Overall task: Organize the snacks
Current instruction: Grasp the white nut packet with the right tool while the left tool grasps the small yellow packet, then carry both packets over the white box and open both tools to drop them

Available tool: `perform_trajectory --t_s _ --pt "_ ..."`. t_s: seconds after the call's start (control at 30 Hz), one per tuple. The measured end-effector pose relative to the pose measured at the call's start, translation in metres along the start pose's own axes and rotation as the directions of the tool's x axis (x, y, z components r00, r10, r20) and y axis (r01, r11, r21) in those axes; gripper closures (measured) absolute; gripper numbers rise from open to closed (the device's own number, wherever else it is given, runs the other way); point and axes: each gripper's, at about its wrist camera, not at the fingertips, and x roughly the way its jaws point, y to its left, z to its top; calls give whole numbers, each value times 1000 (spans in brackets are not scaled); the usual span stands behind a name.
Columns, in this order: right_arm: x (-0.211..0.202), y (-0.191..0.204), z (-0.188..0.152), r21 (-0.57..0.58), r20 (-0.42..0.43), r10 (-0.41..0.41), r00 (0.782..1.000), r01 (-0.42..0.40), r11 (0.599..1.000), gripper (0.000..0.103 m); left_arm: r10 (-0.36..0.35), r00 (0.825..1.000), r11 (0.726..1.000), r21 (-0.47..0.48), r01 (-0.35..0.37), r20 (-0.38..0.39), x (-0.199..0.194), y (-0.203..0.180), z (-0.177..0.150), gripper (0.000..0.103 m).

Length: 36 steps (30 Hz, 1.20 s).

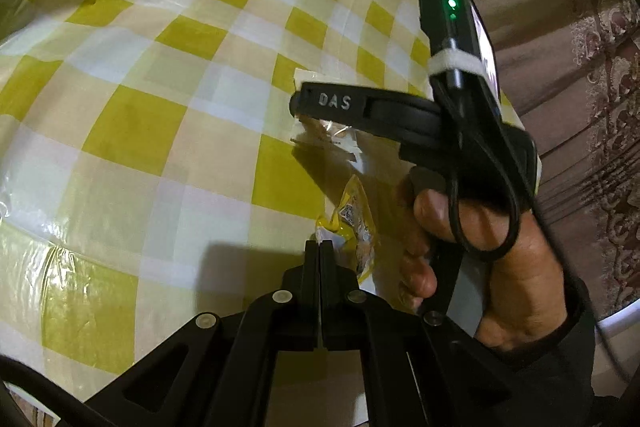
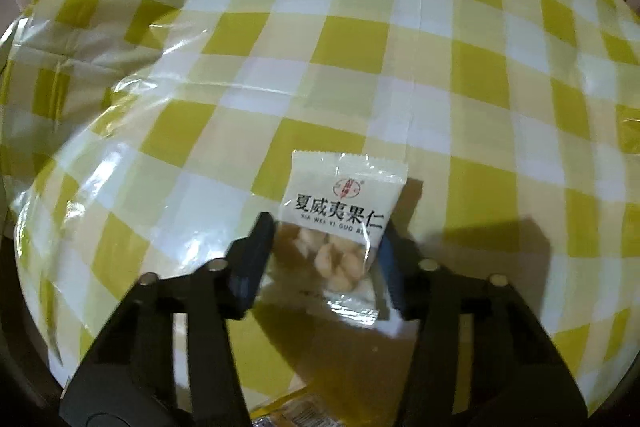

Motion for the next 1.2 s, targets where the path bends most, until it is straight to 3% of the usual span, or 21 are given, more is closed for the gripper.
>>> perform_trajectory --t_s 0.07,0.17,0.6,1.2 --pt "-5 -3 -2 -2 13 12 1000 -12 1000 69 -5 1000 1000 2 5 2 0 -1 1 103" --pt "-20 -14 -8 15 45 8 999 -8 1000 72 -22 1000 1000 -5 22 4 -1 0 0 103" --pt "-88 -72 -71 107 93 -6 996 -4 994 73 -67 998 998 23 66 19 -11 -16 -6 103" --pt "-166 -100 -156 186 126 25 992 -49 981 73 -85 996 986 149 80 28 -42 -72 -34 103"
